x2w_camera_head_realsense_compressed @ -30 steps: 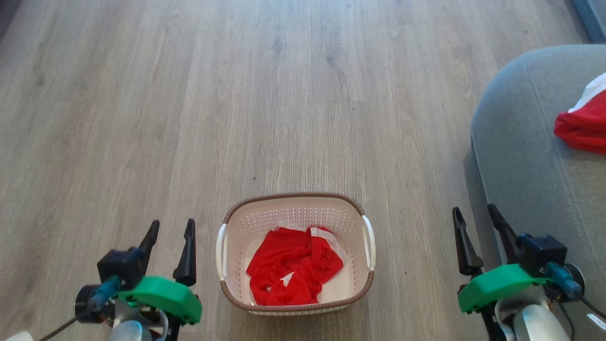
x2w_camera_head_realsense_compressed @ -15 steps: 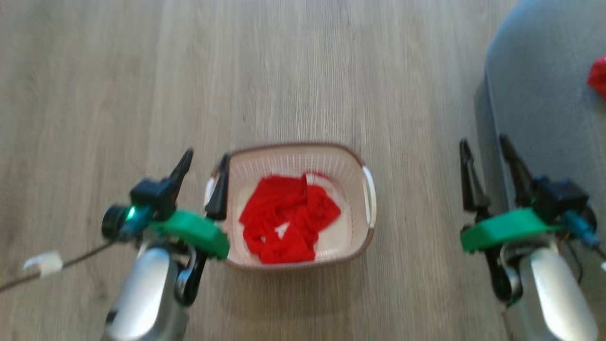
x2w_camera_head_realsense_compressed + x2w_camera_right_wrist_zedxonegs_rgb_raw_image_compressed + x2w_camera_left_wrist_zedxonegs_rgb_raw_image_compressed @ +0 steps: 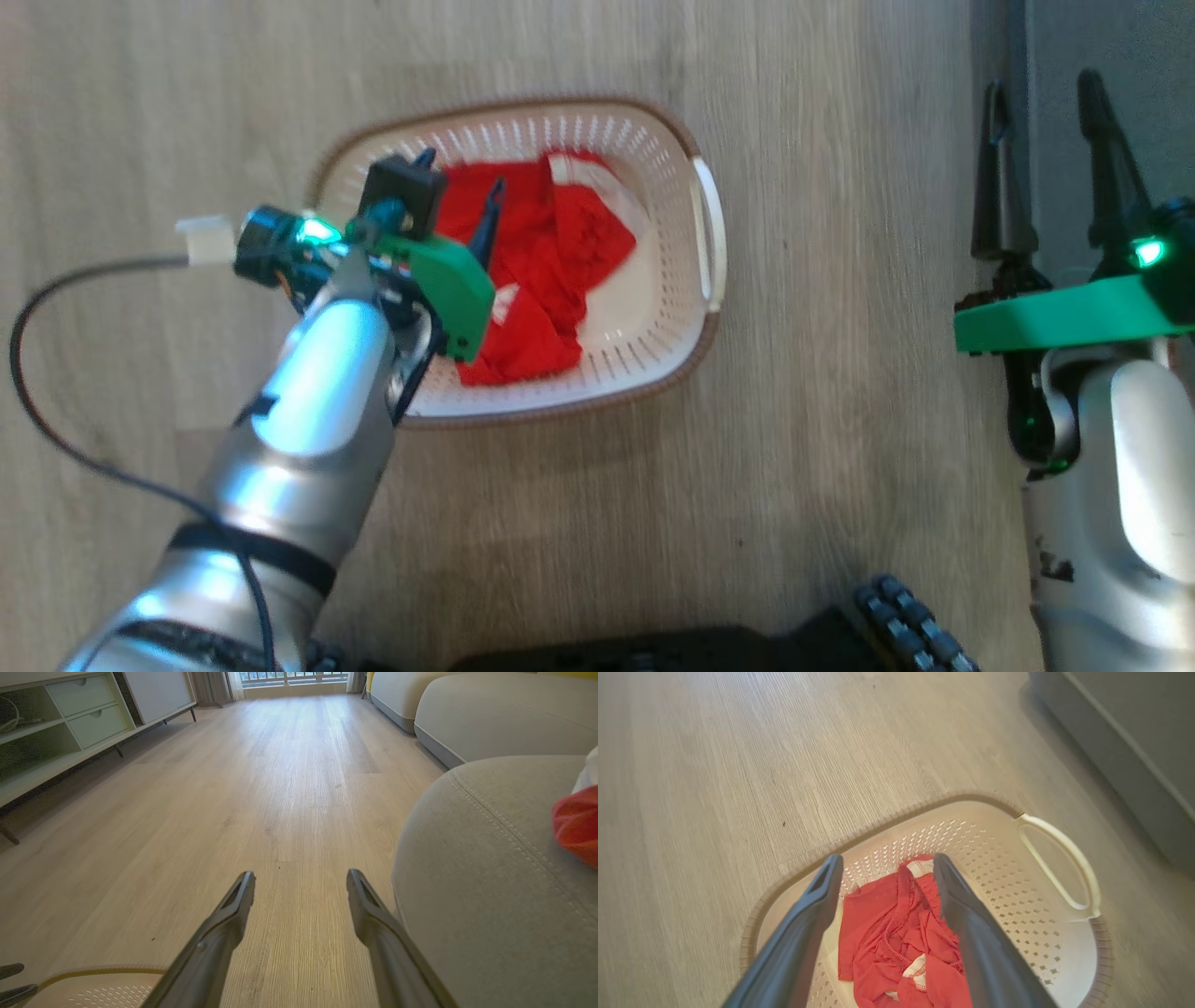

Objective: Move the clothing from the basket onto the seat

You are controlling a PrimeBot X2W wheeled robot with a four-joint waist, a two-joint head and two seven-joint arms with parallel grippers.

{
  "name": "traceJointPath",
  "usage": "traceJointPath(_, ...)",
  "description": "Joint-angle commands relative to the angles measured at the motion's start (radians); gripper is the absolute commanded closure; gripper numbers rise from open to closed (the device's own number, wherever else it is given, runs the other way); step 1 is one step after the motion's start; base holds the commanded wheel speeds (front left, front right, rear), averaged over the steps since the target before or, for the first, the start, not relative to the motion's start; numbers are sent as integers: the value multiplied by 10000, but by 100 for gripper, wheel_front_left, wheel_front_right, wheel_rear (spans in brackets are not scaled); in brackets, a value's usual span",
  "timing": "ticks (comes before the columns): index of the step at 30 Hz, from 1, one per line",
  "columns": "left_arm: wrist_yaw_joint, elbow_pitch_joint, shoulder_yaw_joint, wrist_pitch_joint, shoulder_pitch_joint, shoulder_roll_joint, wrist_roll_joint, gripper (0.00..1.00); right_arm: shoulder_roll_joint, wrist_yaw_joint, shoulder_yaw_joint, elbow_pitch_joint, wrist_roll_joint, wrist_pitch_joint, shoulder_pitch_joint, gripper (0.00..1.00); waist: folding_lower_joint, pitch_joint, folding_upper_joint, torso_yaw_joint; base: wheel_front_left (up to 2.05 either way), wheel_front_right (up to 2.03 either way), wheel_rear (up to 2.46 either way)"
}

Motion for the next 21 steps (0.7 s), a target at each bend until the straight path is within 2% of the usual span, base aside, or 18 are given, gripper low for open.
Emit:
traceJointPath(1,155,240,1,221,-385,138,-154,0,18,-2,231,-413,-59,-91,4,0,-5,1107,1,-594,0,0,0)
traceJointPath(4,454,1190,-553,640,-1293,138,-470,0,24,-2,279,-646,-41,-91,-162,0,-5,1711,1,-808,0,0,0)
traceJointPath(11,975,2521,-1451,1639,-2277,137,-1155,0,28,-2,391,-934,131,-91,-240,0,-5,2527,1,-1033,0,0,0)
traceJointPath(21,1166,3626,-2178,2220,-2894,137,-1614,0,29,-2,527,-1079,472,-91,-202,0,-5,3119,1,-1327,0,0,0)
